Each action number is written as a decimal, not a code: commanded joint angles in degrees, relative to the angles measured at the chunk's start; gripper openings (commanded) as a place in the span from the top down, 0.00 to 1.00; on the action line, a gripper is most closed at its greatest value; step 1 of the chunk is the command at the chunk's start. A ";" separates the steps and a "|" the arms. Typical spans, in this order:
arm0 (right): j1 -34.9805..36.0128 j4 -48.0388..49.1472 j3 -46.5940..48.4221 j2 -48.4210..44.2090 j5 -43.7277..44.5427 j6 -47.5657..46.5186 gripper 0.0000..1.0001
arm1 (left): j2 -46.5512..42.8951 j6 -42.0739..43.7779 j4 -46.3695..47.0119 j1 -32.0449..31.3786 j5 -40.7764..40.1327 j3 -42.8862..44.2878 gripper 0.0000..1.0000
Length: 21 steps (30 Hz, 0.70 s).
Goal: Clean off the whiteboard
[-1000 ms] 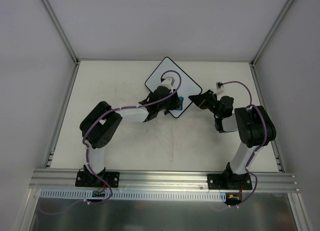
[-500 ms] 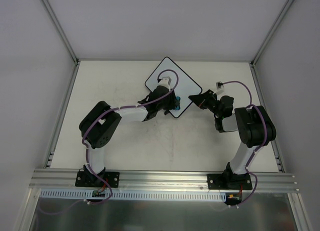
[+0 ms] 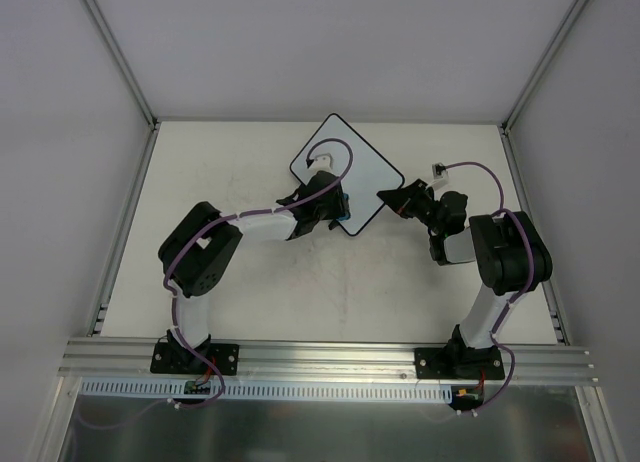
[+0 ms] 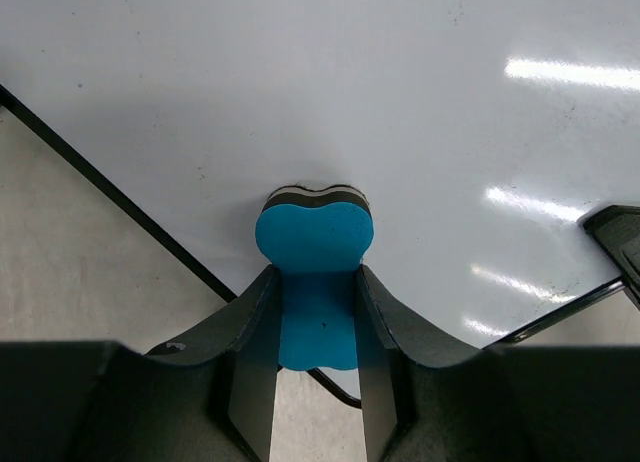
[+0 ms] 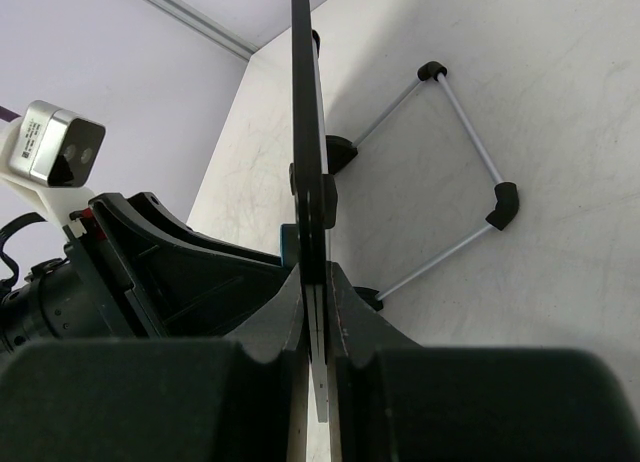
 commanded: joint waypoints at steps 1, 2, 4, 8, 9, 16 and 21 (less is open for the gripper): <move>0.01 8.88 1.94 -2.65 -1.13 1.99 1.00 | 5.77 -0.25 -10.00 1.08 -5.67 -1.15 1.00; 0.01 8.89 1.94 -2.73 -1.21 1.99 1.00 | 6.22 -0.25 -10.09 1.26 -5.49 -0.80 1.00; 0.01 8.89 1.94 -2.82 -1.30 1.99 1.00 | 6.66 -0.34 -10.00 1.96 -4.62 -0.36 1.00; 0.10 8.97 1.94 -2.73 -1.39 1.99 1.00 | 7.54 -0.87 -10.00 3.36 -4.08 0.43 1.00; 0.10 8.97 1.85 -2.73 -1.39 1.99 1.00 | 7.62 -1.04 -10.00 3.71 -4.08 0.52 1.00; 0.01 9.15 1.94 -2.56 -1.48 1.99 1.00 | 8.76 -0.26 -10.00 5.12 -4.52 2.19 1.00; 0.01 9.24 1.85 -2.47 -1.39 1.99 1.00 | 8.77 0.45 -9.92 5.12 -4.26 3.25 1.00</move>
